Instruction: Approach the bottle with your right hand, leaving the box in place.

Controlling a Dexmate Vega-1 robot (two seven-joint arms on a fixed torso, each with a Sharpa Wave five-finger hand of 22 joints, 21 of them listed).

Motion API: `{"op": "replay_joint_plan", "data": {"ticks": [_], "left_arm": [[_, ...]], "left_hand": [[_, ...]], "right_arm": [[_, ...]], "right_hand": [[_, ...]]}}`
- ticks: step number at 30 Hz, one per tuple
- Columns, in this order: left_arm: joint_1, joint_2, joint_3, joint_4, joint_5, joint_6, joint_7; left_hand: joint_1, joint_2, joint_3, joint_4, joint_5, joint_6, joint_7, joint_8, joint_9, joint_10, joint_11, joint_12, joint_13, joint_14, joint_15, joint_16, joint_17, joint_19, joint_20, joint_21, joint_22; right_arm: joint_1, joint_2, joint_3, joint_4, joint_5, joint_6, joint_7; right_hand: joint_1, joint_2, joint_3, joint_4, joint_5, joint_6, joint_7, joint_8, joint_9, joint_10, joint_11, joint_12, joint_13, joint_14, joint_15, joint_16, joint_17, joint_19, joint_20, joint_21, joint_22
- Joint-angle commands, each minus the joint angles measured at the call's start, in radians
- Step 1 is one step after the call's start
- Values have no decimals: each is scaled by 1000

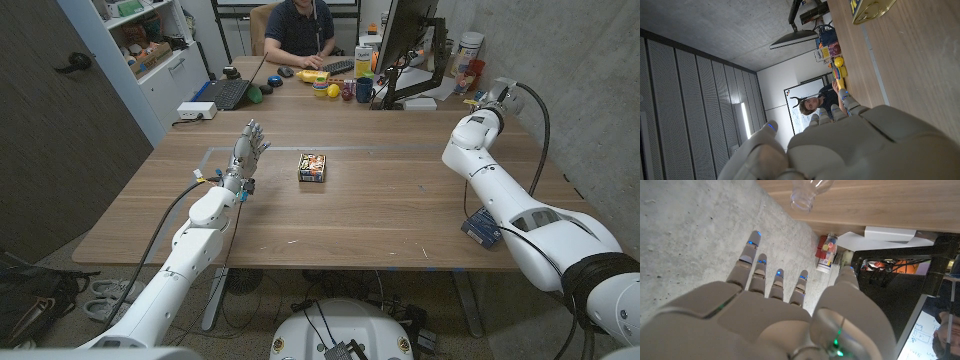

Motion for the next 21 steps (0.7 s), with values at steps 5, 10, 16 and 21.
{"op": "replay_joint_plan", "data": {"ticks": [5, 10, 16, 21], "left_arm": [[12, -1, -3, -14, 3, 5, 9], [18, -1, -4, -20, 1, 7, 12], [24, -2, -5, -26, 2, 5, 15], [29, -2, -6, -33, 3, 3, 17]], "left_hand": [[1, 22, -3, 2, 9, -57, -5, 3, 4, -8, 1, 6, 4, -7, -2, 3, 1, 1, 1, -4, 4], [1, 22, -4, 3, 9, -56, -5, 4, 4, -8, -1, 7, 4, -6, -1, 4, 1, 2, 2, -5, 4], [1, 23, -5, 3, 9, -57, -6, 4, 4, -8, -1, 6, 4, -7, -1, 3, 1, 2, 1, -7, 4], [1, 23, -6, 3, 9, -57, -5, 4, 4, -7, 0, 7, 4, -6, -1, 4, 1, 3, 2, -8, 4]], "right_arm": [[27, -26, -23, 9, 28, -10, 173], [25, -35, -29, 3, 26, -6, 188], [22, -42, -34, 0, 24, -6, 200], [24, -48, -43, 4, 18, -6, 213]], "right_hand": [[61, 5, 11, -23, -17, 28, -1, 8, 7, 68, 1, 11, 2, 58, -21, -11, 4, 157, -2, 47, 9], [102, 15, 26, -30, -35, 51, 0, 12, 10, 143, 17, 25, 6, 113, -73, -9, 4, 212, -48, 74, 21], [123, 41, 46, -23, -58, 87, 0, 20, 14, 229, 26, 50, 17, 187, -148, -2, 10, 229, -111, 112, 54], [142, 47, 58, -30, -61, 126, 3, 32, 15, 221, 16, 42, 19, 186, -137, -10, 10, 225, -124, 126, 67]]}}
